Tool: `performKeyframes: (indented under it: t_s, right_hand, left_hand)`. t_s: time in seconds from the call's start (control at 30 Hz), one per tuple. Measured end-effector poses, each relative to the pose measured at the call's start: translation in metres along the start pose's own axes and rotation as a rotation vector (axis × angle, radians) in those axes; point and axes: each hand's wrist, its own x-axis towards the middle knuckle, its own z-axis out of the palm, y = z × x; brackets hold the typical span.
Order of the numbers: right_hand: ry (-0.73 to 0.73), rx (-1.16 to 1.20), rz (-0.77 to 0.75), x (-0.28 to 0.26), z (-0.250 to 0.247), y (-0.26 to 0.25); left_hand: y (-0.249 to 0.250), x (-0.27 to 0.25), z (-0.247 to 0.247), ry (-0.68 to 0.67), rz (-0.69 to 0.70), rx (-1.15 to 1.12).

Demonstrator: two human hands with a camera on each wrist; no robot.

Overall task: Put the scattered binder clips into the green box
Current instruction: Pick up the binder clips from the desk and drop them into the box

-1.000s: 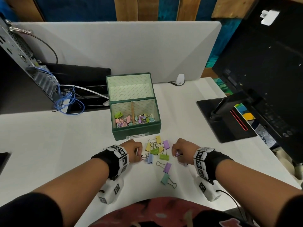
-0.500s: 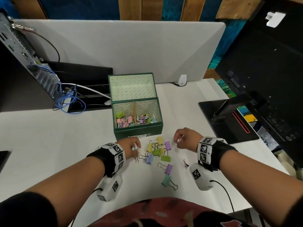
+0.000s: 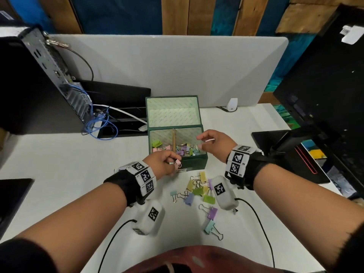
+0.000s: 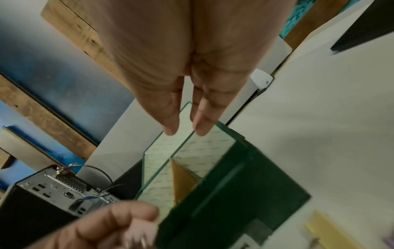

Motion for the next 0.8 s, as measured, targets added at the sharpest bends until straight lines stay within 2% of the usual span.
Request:
performKeyframes:
  t_s: [0.17,0.27,0.37,0.47,0.53,0.67,0.7,0.8]
  right_hand:
    - [0.039,0.009,0.067,-0.019,-0.009,0.029]
    - [0.045,-0.034,0.118,-0.033,-0.019,0.060]
    - [-0.037,-0.128,0.159,-0.048,-0.026,0.086]
    - [-0.146,-0.256,0.194,-0.060,-0.030,0.106]
    - [-0.207,-0.318,0.233,-0.065,-0.030,0.114]
    - [-0.360,-0.402,0.262,-0.073,-0.024,0.118]
    - [-0.391,-0.414,0.258,-0.075,-0.022,0.117]
    - [-0.459,-0.433,0.217,-0.077,-0.018,0.115]
  left_hand:
    - [0.011,0.009,-0.003,0.044,-0.049,-0.086]
    - [0.023,0.014,-0.001,0.100,-0.027,-0.171]
    - [0.037,0.020,-0.002,0.150,0.034,-0.205]
    - [0.044,0.024,-0.004,0.221,0.057,-0.091]
    - [0.043,0.024,-0.004,0.220,0.065,-0.052]
    - [0.035,0.012,-0.005,0.127,0.053,-0.130]
    - [0.032,0.007,-0.004,0.081,0.048,-0.097]
    - [0.020,-0.002,-0.001,-0.086,0.031,0.205]
